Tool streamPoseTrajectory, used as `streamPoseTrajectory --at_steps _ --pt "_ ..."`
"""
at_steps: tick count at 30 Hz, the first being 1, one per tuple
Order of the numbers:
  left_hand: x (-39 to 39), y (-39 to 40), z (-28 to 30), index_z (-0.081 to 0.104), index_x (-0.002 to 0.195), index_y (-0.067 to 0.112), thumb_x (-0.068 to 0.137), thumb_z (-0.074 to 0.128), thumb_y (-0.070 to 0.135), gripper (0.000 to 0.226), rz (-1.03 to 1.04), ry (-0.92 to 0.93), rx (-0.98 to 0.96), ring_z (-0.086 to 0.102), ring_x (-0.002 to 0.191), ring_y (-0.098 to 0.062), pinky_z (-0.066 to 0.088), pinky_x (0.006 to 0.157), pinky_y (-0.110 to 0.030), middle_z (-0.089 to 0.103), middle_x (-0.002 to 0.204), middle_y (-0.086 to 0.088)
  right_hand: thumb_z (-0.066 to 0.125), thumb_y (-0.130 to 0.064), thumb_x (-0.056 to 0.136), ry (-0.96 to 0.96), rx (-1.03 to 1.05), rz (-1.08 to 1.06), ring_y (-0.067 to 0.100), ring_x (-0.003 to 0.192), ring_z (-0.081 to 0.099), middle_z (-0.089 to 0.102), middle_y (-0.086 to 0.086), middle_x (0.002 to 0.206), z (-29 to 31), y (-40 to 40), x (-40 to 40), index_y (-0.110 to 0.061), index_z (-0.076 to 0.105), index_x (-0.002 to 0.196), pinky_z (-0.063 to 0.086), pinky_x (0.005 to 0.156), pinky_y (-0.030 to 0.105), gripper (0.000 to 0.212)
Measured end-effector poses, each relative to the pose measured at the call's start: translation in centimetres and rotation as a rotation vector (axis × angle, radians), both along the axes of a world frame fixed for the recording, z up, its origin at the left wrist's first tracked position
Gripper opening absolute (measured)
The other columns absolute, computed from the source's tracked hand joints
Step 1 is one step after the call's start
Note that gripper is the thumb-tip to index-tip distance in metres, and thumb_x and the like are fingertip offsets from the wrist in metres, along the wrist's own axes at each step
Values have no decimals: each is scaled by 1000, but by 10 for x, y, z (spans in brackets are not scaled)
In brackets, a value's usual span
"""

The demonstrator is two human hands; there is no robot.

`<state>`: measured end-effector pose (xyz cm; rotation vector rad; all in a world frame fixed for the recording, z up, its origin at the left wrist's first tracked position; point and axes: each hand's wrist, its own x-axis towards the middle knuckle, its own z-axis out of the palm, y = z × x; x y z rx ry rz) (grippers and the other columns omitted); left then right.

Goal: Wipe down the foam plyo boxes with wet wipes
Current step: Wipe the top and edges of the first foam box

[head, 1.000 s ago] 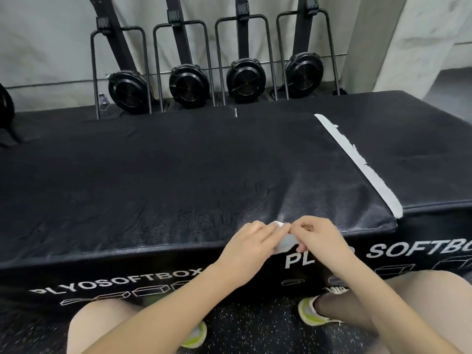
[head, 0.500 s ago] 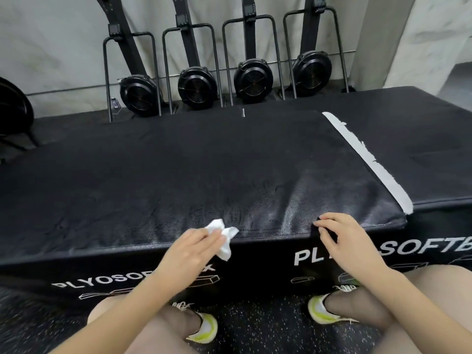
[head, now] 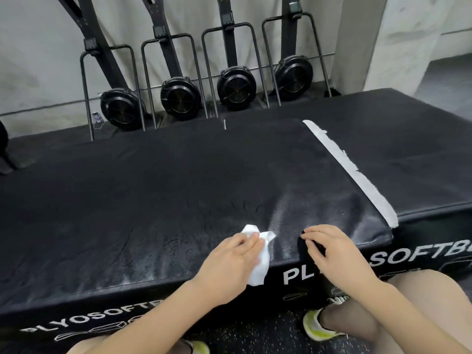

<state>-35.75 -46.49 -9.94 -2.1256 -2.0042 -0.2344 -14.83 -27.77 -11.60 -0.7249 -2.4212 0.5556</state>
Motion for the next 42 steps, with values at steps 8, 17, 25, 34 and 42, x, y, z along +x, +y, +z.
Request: streamPoseTrajectory --at_steps 8,17,25,34,42 --pt "6 105 23 65 134 10 84 60 21 51 -44 142 -82 42 131 -23 32 110 -25 49 151 -9 66 -26 94 -193 8 -34 9 130 53 66 -13 127 19 70 -19 -25 75 115 41 104 21 23" --pt "-53 214 24 41 149 0 91 57 21 64 116 133 -211 24 142 -30 27 117 -32 34 158 -16 42 -61 98 -564 66 146 9 142 37 52 -13 145 59 114 -67 -31 58 137 34 113 25 51" --pt "-129 307 37 -2 159 6 97 36 8 73 337 -65 -351 4 152 -29 22 119 -37 6 166 -9 31 -71 96 -862 110 183 17 131 48 48 -6 146 71 126 -89 -30 50 141 45 101 37 63" --pt "-119 286 35 42 135 16 97 40 11 38 238 25 -212 53 95 -20 51 66 -38 48 126 0 35 -74 93 -717 -25 141 -2 135 44 38 -35 148 75 134 -82 -58 44 138 44 101 26 48" --pt "-112 249 40 28 145 29 97 9 43 54 -41 -147 -350 40 136 -19 47 104 -46 39 151 2 46 -66 94 -621 73 76 8 142 36 52 -16 144 87 176 -112 -36 54 139 37 108 25 55"
